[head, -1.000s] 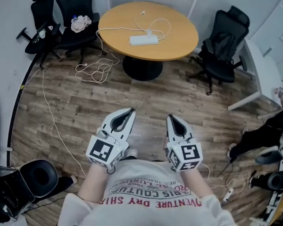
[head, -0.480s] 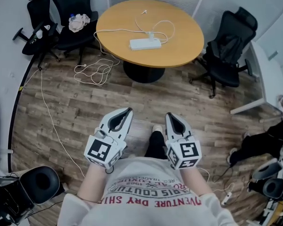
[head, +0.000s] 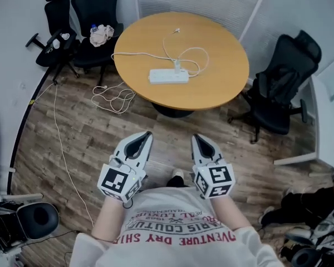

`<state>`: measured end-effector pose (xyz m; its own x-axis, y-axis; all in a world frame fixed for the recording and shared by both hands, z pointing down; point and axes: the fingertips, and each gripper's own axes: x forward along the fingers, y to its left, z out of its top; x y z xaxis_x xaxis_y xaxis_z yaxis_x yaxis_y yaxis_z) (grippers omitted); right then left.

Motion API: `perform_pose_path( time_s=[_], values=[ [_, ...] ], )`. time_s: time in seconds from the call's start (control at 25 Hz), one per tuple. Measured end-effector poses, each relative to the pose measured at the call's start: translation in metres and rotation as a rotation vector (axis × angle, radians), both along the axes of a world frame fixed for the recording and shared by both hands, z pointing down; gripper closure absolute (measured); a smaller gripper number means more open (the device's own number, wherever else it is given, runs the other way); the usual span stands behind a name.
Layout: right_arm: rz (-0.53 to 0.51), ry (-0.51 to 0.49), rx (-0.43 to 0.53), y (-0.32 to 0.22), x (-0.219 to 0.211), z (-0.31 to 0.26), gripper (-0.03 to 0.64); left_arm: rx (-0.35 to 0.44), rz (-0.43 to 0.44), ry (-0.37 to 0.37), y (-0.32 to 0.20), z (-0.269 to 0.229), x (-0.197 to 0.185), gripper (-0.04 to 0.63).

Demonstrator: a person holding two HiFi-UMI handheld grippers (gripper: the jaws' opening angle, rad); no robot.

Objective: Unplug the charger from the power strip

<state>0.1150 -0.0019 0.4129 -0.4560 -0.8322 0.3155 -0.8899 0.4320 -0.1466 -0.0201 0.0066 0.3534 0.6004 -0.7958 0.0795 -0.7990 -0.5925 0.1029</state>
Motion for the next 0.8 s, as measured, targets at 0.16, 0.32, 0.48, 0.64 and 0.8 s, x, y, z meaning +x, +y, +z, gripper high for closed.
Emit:
perform_pose_path(
  time_s=[0.16,0.32,0.48,0.64,0.8],
  values=[
    [-0.045,-0.001,0.005,-0.048,0.031,0.001,0.588,0.009,-0.061,-0.002,-0.04,0.003,0.026,0.561],
    [-0.075,0.005,-0.007,-0.083,0.053,0.007,0.588,-0.011,-0.093,0.005,-0.069,0.011,0.047,0.561],
    [-0.075,0.004,-0.034,-0.108,0.062,0.015,0.588,-0.038,-0.087,0.0,-0.095,0.018,0.057,0.561],
    [-0.082,0.012,-0.053,-0.136,0.059,0.025,0.588,-0.051,-0.09,-0.004,-0.129,0.025,0.054,0.561],
    [-0.071,0.033,-0.06,-0.174,0.053,0.032,0.588,-0.047,-0.071,-0.032,-0.174,0.035,0.05,0.561]
  ],
)
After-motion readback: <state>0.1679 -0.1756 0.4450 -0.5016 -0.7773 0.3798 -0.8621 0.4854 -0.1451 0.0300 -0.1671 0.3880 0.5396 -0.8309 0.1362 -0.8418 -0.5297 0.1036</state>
